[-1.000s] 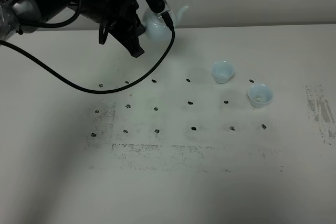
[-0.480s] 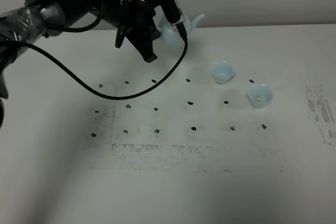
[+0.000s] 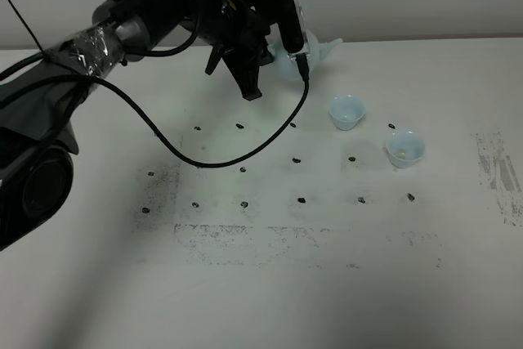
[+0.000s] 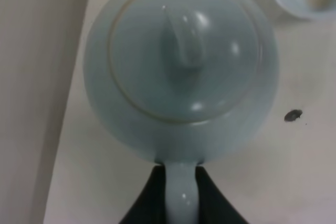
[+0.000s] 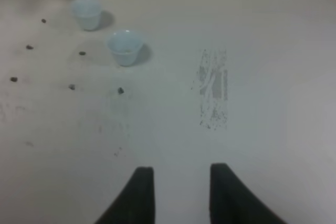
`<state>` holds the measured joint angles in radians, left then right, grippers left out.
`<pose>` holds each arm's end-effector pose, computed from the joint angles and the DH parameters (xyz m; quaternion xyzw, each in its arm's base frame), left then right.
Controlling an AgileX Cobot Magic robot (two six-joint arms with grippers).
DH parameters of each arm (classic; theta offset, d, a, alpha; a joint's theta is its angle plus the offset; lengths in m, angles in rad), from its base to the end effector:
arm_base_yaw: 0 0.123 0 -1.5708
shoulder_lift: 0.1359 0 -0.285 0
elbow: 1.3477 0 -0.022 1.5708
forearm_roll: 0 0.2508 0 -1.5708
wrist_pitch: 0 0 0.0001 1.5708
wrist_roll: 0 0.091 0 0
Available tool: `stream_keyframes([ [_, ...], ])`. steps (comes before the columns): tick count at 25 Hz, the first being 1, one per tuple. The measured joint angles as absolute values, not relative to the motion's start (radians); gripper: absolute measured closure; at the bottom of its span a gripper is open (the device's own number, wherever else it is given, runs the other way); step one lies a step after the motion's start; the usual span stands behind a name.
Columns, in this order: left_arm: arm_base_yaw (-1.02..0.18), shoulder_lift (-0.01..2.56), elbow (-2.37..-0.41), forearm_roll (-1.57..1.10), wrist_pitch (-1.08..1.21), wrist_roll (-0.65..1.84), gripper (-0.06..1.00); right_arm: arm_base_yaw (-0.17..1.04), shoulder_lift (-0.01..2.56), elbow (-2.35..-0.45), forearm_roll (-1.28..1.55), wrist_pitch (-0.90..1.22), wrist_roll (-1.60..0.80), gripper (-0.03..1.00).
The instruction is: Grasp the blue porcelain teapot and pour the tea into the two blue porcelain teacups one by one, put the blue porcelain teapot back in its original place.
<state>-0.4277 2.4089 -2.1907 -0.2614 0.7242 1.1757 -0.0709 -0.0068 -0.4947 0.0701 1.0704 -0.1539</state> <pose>0.4914 -0.2411 0.2055 0.6247 0.6899 0.0197 0.3653 -0.0054 0.0060 0.2752 -0.0370 0.8540 -0.0233 0.5184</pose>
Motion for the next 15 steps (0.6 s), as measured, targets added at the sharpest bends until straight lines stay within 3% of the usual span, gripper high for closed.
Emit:
stream_keyframes([
  [15, -0.447, 2.421, -2.193, -0.260, 0.670, 1.312, 0.91, -0.071, -0.007, -0.495, 0.070, 1.070, -0.154, 0.68],
])
